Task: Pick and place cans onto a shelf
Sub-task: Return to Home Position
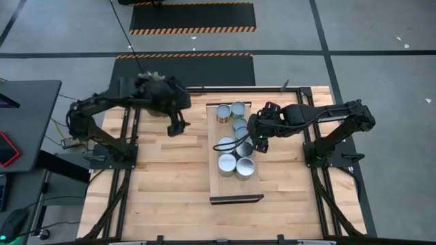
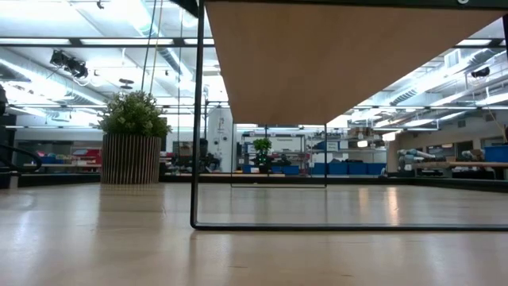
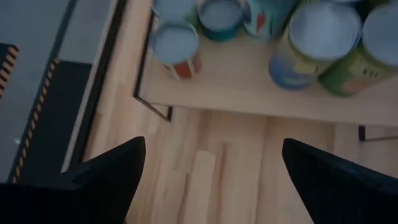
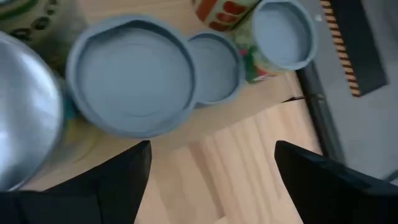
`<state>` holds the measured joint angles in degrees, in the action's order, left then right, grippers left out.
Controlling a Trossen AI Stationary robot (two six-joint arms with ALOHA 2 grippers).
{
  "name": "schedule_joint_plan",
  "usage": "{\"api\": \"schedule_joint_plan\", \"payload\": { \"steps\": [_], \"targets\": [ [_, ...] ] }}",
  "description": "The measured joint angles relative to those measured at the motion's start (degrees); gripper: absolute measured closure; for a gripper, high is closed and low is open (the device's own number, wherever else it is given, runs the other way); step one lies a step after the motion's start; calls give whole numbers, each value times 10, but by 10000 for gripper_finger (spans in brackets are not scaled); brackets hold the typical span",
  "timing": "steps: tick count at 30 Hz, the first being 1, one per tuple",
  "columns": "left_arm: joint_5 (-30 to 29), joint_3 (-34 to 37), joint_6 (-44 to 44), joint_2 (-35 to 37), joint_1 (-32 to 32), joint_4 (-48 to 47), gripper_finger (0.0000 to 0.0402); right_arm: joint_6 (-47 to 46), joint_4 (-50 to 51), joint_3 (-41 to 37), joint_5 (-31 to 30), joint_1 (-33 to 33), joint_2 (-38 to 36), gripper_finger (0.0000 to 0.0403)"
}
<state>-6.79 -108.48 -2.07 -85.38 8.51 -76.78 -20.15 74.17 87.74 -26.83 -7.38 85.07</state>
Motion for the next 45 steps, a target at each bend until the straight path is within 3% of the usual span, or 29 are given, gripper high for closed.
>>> {"api": "schedule_joint_plan", "payload": {
  "steps": [6,14,21,31,36,40,45],
  "targets": [
    [-2,146,42,51,-25,122,17,16,-40,0,19,2,-13,55],
    [-14,301,145,141,-53,217,17,-33,36,-1,5,4,-61,55],
    [-48,447,256,246,-73,381,17,-52,-173,-102,11,8,-200,55],
    [-127,578,388,373,-76,433,17,-74,-374,-249,18,8,-346,55],
    [-170,630,396,434,-87,465,17,-74,-453,-309,19,8,-399,55],
    [-238,664,402,480,-94,469,17,-84,-513,-363,14,12,-446,55],
    [-292,706,402,530,-95,494,17,-110,-615,-465,14,23,-503,55]
  ]
}}
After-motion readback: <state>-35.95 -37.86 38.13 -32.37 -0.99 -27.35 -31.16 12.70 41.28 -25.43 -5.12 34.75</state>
